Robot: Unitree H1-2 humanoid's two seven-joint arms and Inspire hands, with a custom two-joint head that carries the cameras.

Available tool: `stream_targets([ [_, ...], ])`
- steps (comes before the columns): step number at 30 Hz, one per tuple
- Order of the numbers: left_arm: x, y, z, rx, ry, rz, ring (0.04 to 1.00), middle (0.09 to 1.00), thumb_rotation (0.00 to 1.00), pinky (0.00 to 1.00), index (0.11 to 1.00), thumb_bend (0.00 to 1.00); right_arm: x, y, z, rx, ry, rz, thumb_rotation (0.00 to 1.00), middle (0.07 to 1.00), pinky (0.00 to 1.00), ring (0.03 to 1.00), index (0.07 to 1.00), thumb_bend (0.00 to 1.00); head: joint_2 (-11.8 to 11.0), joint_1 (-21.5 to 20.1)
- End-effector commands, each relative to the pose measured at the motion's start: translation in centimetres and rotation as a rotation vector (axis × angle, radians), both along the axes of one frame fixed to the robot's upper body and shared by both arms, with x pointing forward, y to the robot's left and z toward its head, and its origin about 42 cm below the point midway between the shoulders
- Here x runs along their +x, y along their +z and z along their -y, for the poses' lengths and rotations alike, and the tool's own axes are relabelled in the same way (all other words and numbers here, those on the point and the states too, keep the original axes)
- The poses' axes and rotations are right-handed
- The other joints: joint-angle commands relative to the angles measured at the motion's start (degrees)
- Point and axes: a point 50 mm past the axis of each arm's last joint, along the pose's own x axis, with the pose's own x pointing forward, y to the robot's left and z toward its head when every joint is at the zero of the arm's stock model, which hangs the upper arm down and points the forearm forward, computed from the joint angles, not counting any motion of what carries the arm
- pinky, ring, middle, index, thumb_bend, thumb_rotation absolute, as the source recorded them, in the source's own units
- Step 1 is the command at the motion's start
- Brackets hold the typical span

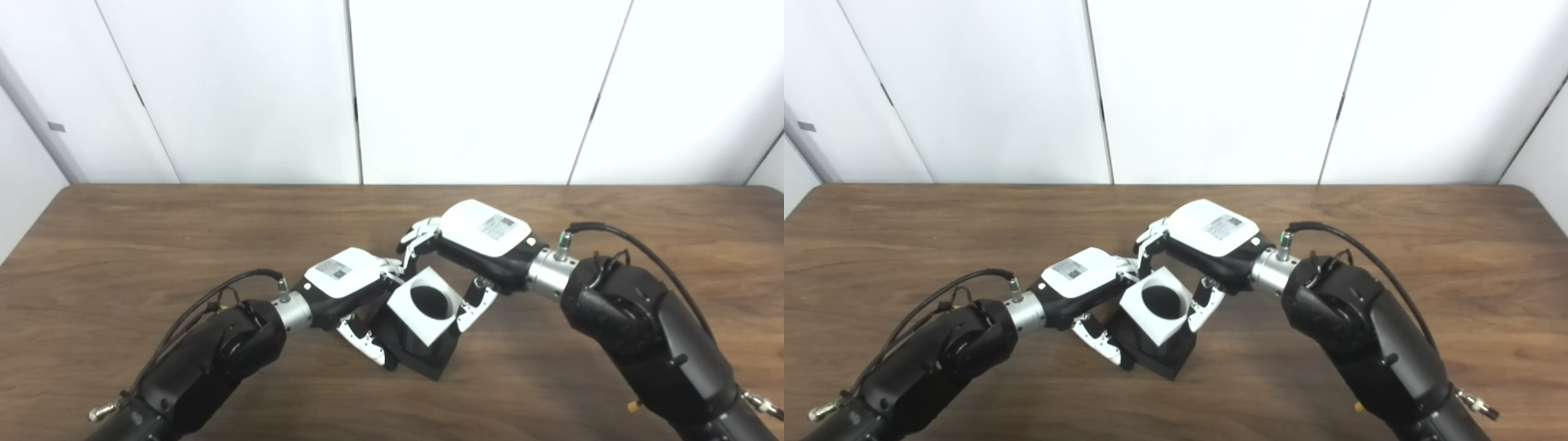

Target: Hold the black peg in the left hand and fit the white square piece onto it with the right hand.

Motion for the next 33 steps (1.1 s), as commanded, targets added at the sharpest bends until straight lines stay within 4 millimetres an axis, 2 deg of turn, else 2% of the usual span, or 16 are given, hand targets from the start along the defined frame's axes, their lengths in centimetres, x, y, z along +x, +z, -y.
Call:
stream_targets([
  [1,-2.3,-4.1,0.9,0.169,-0.05,-0.108,0.901,0.866,0.08,0.86,0.493,0.52,0.1,1.2,-0.8,0.024,0.033,0.059,0.13,0.789,0.72,0.845,0.48,0.52,0.1,0.1],
  [13,-2.3,-4.2,1.1,0.164,-0.058,-0.119,0.894,0.868,0.08,0.87,0.493,0.52,0.1,0.7,-3.1,0.002,0.066,0.022,0.14,0.794,0.74,0.854,0.481,0.52,0.3,0.2],
  [19,-2.4,-4.2,1.3,0.165,-0.066,-0.11,0.891,0.861,0.08,0.85,0.493,0.52,0.1,-0.1,-3.8,-0.13,0.077,-0.054,0.14,0.789,0.78,0.858,0.482,0.52,0.7,0.2],
  [21,-2.5,-4.2,1.3,0.16,-0.064,-0.11,0.889,0.858,0.08,0.85,0.493,0.52,0.2,-0.5,-3.8,-0.224,0.057,-0.122,0.15,0.796,0.78,0.857,0.487,0.52,0.7,0.2],
  [22,-2.5,-4.2,1.3,0.156,-0.062,-0.112,0.89,0.859,0.08,0.85,0.493,0.52,0.1,-0.6,-3.8,-0.257,0.045,-0.153,0.3,0.823,0.79,0.871,0.611,0.7,0.9,0.3],
  [23,-2.5,-4.2,1.3,0.156,-0.061,-0.114,0.89,0.86,0.08,0.85,0.492,0.52,0.1,-0.8,-3.8,-0.282,0.033,-0.177,0.36,0.832,0.79,0.876,0.653,0.76,0.9,0.3],
  [26,-2.5,-4.2,1.3,0.155,-0.061,-0.115,0.893,0.864,0.08,0.86,0.492,0.52,0.0,-1.2,-3.6,-0.311,0.014,-0.21,0.4,0.848,0.78,0.877,0.731,0.9,1.1,0.4],
  [33,-2.4,-4.1,1.0,0.157,-0.055,-0.123,0.903,0.87,0.08,0.88,0.493,0.52,0.1,-1.4,-2.7,-0.308,-0.004,-0.22,0.37,0.871,0.79,0.892,0.753,0.94,1.2,0.2],
])
